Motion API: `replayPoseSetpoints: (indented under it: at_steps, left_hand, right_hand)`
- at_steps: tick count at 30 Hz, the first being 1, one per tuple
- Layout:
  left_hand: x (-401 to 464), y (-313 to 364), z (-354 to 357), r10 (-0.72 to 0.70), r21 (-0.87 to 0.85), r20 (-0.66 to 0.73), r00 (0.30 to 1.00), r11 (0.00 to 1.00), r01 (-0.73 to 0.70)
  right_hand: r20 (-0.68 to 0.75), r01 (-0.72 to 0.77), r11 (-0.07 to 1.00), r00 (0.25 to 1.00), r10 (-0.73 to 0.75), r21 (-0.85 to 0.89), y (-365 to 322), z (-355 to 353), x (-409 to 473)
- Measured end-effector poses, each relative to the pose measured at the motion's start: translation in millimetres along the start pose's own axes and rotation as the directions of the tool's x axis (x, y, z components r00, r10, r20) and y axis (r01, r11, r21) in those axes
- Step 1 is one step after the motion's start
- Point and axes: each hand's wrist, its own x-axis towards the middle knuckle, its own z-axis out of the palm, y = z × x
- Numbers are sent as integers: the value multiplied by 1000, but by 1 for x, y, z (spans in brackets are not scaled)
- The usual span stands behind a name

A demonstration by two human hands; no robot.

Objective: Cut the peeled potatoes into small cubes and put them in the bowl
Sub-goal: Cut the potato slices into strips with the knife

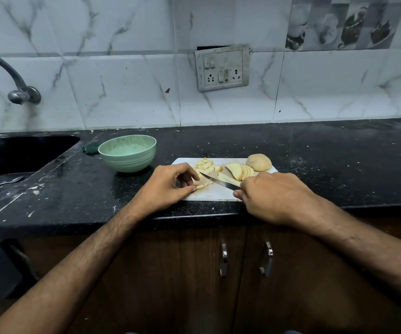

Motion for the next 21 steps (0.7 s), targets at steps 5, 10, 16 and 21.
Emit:
replayPoseSetpoints:
  at_steps: [5,10,16,21]
  left_hand:
    - [-1,5,-1,-49,-62,12,999,997,49]
    - [-1,5,-1,-52,-55,7,999,997,52]
    - [-2,4,-2,-43,-49,-5,999,998,42]
    - [-2,5,-1,-38,-50,-12,999,998,38]
  right_hand:
    - [89,-1,996,996,-7,88,-10,6,4]
    - [171,-43,981,985,10,190,-14,15,8]
    - [-36,39,996,998,-42,-77,-16,11,-1]
    - [27,10,995,1000,-13,97,-11,8,2]
